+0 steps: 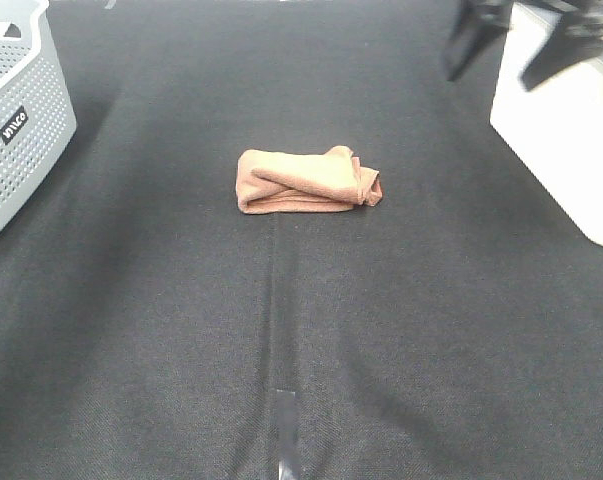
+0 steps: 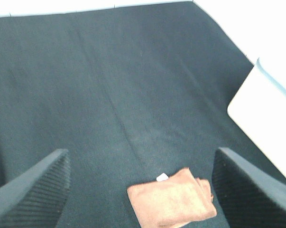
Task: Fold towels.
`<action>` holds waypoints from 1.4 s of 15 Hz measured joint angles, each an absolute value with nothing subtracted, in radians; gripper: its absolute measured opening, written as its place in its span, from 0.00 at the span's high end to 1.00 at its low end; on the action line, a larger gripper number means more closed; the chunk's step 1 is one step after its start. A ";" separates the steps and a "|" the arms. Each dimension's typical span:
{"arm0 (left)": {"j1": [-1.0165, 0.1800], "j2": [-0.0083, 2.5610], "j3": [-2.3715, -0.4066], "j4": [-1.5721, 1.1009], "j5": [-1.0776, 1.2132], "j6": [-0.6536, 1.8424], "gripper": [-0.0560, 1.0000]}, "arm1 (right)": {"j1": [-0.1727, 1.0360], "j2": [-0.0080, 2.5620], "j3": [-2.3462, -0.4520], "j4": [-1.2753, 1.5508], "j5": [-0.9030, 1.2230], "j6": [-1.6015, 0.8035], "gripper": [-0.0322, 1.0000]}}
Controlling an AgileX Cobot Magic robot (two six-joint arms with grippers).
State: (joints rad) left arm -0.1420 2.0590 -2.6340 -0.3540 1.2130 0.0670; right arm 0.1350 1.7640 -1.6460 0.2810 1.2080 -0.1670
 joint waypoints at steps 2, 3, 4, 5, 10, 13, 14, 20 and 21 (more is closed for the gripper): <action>-0.142 2.021 -2.580 -0.354 1.212 0.082 0.22 | 0.135 1.688 -1.568 0.276 1.209 -0.167 0.16; -0.142 1.976 -2.494 -0.354 1.212 0.092 0.22 | 0.135 1.592 -1.489 0.270 1.209 -0.167 0.16; -0.142 1.911 -2.376 -0.353 1.212 0.111 0.22 | 0.135 1.510 -1.416 0.269 1.209 -0.167 0.16; -0.142 1.801 -2.140 -0.344 1.213 0.141 0.22 | 0.135 1.375 -1.303 0.255 1.209 -0.164 0.16; -0.142 1.310 -1.440 -0.255 1.213 0.194 0.22 | 0.135 0.939 -0.955 0.216 1.158 -0.142 0.16; -0.142 0.967 -1.081 -0.214 1.185 0.194 0.22 | 0.135 0.693 -0.785 0.184 1.157 -0.142 0.16; -0.142 0.839 -0.970 -0.212 1.162 0.196 0.22 | 0.135 0.600 -0.727 0.163 1.158 -0.142 0.16; -0.142 0.215 -0.554 -0.215 1.073 0.275 0.22 | 0.135 0.154 -0.535 0.124 1.123 -0.148 0.16; -0.142 0.157 -0.520 -0.223 1.072 0.297 0.22 | 0.135 0.111 -0.525 0.125 1.090 -0.154 0.16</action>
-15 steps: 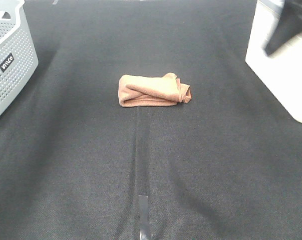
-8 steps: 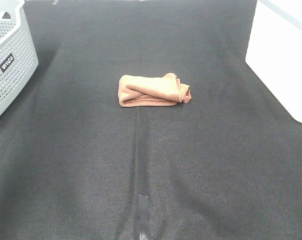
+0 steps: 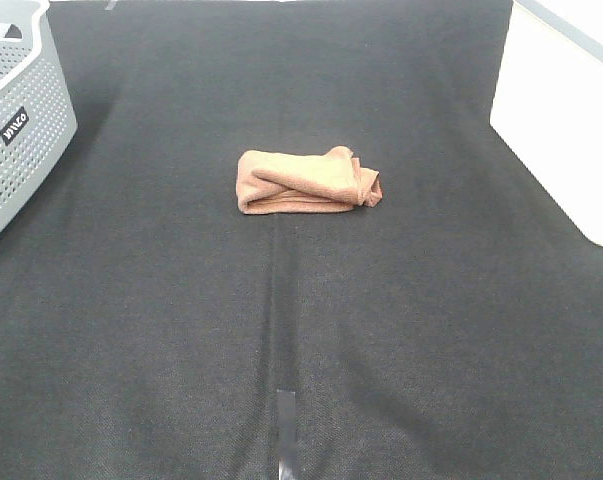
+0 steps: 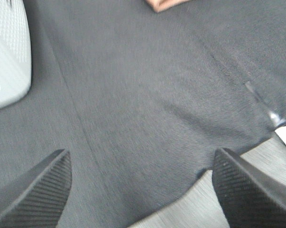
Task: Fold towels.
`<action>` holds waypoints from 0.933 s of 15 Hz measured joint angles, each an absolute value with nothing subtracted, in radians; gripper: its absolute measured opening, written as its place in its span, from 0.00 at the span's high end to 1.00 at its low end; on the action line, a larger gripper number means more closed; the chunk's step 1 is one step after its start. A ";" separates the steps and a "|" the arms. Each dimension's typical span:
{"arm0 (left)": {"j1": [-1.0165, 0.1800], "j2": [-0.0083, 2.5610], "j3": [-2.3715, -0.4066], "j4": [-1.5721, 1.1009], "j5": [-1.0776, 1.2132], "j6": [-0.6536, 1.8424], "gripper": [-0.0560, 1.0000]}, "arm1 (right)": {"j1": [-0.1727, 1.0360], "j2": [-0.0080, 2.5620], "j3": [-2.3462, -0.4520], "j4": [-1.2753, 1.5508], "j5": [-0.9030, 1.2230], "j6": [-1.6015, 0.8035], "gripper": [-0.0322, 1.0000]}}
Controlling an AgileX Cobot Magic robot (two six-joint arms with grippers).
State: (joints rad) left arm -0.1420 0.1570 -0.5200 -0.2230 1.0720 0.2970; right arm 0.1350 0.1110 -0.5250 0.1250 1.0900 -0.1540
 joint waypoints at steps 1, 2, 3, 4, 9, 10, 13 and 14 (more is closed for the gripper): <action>-0.142 0.114 -0.507 -0.229 1.073 0.310 0.22 | 0.135 0.084 -0.512 0.124 1.080 -0.161 0.16; -0.142 0.094 -0.506 -0.236 1.072 0.317 0.22 | 0.135 0.073 -0.511 0.123 1.077 -0.161 0.16; -0.142 0.088 -0.505 -0.241 1.072 0.319 0.22 | 0.135 0.073 -0.510 0.123 1.074 -0.161 0.16; -0.142 0.088 -0.502 -0.243 1.072 0.321 0.22 | 0.135 0.073 -0.509 0.123 1.073 -0.161 0.16; -0.142 0.088 -0.502 -0.243 1.071 0.322 0.22 | 0.135 0.073 -0.509 0.124 1.073 -0.161 0.16; -0.142 0.088 -0.502 -0.243 1.071 0.322 0.22 | 0.135 0.073 -0.509 0.124 1.073 -0.161 0.16; -0.105 0.088 -0.502 -0.241 1.071 0.322 0.22 | 0.105 0.073 -0.509 0.126 1.073 -0.161 0.16; -0.065 0.085 -0.502 -0.240 1.071 0.322 0.22 | 0.063 0.073 -0.509 0.126 1.073 -0.161 0.16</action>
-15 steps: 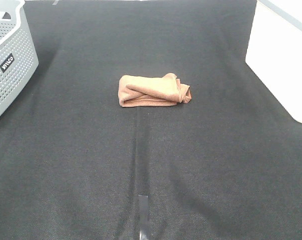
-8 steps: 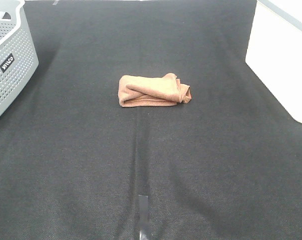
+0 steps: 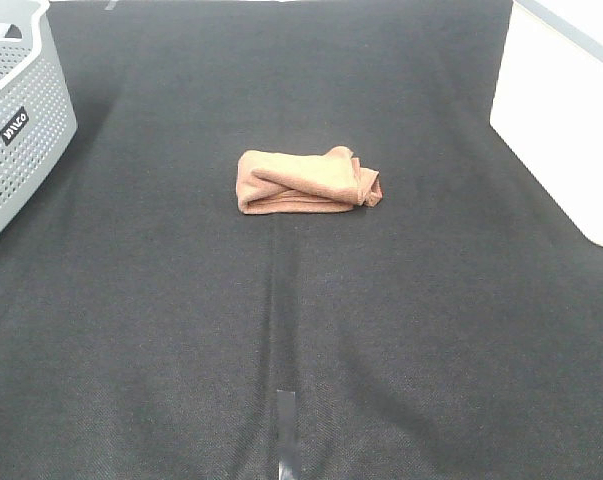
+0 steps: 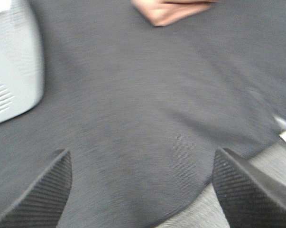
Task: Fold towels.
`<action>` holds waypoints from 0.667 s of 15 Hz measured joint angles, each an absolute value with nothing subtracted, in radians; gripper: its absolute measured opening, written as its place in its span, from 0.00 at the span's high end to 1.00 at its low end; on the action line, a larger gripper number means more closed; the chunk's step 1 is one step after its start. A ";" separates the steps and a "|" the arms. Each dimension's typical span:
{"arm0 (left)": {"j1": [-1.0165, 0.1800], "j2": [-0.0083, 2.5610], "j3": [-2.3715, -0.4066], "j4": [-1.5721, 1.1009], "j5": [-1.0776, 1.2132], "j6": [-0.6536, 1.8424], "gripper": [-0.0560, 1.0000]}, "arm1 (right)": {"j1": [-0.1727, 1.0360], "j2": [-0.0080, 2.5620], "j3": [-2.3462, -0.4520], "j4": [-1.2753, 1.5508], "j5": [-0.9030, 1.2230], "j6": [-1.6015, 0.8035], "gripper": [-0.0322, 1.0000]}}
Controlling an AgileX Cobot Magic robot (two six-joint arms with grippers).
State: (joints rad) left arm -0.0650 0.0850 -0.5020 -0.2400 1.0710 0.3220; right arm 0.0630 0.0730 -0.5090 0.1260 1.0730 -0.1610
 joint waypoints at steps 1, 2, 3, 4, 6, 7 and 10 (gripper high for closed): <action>-0.030 0.071 -0.502 -0.237 1.070 0.322 0.22 | 0.024 0.070 -0.509 0.126 1.073 -0.161 0.16; -0.011 0.036 -0.502 -0.236 1.070 0.322 0.22 | -0.003 0.059 -0.509 0.126 1.073 -0.161 0.16; -0.009 0.007 -0.502 -0.233 1.069 0.322 0.22 | -0.018 0.042 -0.509 0.126 1.073 -0.161 0.16; -0.007 -0.004 -0.502 -0.233 1.071 0.322 0.22 | -0.021 0.025 -0.509 0.131 1.071 -0.161 0.16; -0.007 -0.004 -0.502 -0.230 1.070 0.322 0.22 | -0.021 -0.006 -0.507 0.141 1.071 -0.161 0.16; -0.007 -0.004 -0.502 -0.230 1.070 0.322 0.22 | -0.021 -0.006 -0.507 0.143 1.071 -0.161 0.16; -0.007 -0.004 -0.502 -0.230 1.070 0.322 0.22 | -0.021 -0.006 -0.507 0.144 1.071 -0.161 0.16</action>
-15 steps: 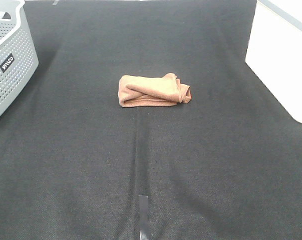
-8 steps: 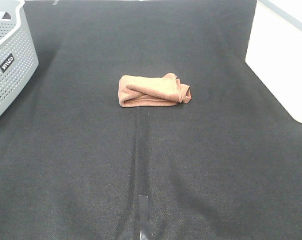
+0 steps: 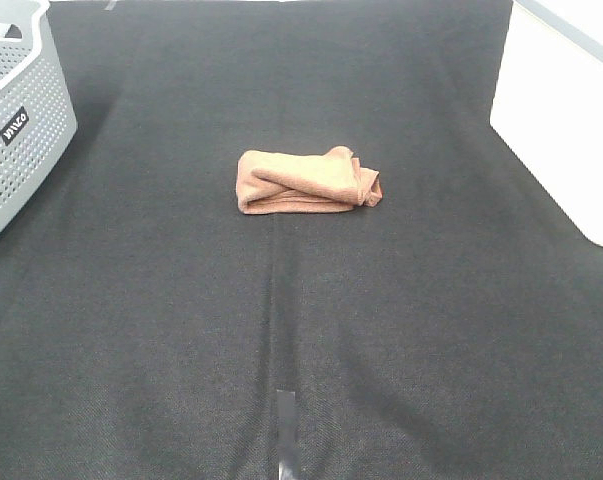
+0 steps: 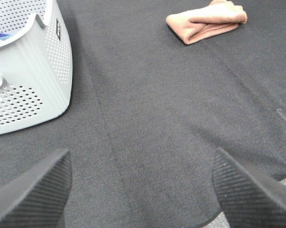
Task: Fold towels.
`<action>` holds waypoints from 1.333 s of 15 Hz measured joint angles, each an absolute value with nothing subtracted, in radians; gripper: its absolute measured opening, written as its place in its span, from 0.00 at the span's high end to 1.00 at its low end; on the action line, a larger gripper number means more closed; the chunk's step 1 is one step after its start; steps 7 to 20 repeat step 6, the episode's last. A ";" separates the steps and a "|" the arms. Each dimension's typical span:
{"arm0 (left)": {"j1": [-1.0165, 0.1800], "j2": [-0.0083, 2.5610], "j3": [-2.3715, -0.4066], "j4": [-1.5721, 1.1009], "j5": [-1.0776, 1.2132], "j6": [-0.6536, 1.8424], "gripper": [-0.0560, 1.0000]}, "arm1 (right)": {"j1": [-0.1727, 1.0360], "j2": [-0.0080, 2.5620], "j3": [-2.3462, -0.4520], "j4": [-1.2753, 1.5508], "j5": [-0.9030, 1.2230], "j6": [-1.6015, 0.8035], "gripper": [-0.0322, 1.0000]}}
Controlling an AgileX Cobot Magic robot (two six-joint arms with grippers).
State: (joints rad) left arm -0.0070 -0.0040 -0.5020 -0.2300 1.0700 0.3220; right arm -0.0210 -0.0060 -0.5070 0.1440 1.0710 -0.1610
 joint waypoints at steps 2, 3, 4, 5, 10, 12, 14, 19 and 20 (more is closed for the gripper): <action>-0.007 -0.004 -0.502 -0.230 1.070 0.322 0.22 | -0.021 -0.006 -0.507 0.144 1.071 -0.161 0.16; -0.007 -0.004 -0.502 -0.230 1.070 0.322 0.22 | -0.021 -0.006 -0.507 0.144 1.071 -0.161 0.16; -0.006 -0.004 -0.502 -0.230 1.070 0.322 0.22 | -0.021 -0.006 -0.507 0.144 1.071 -0.161 0.16; -0.006 -0.004 -0.502 -0.230 1.070 0.322 0.22 | -0.021 -0.006 -0.507 0.144 1.071 -0.161 0.16; -0.006 -0.004 -0.502 -0.230 1.070 0.322 0.22 | -0.021 -0.006 -0.507 0.144 1.071 -0.161 0.16; -0.006 -0.004 -0.502 -0.230 1.070 0.322 0.22 | -0.021 -0.006 -0.507 0.144 1.071 -0.161 0.16; -0.006 -0.004 -0.502 -0.230 1.070 0.322 0.22 | -0.021 -0.006 -0.507 0.144 1.071 -0.161 0.16; -0.006 -0.004 -0.502 -0.230 1.070 0.322 0.22 | -0.021 -0.006 -0.507 0.144 1.071 -0.161 0.16; -0.006 -0.004 -0.502 -0.230 1.070 0.322 0.22 | -0.021 -0.006 -0.507 0.144 1.071 -0.161 0.16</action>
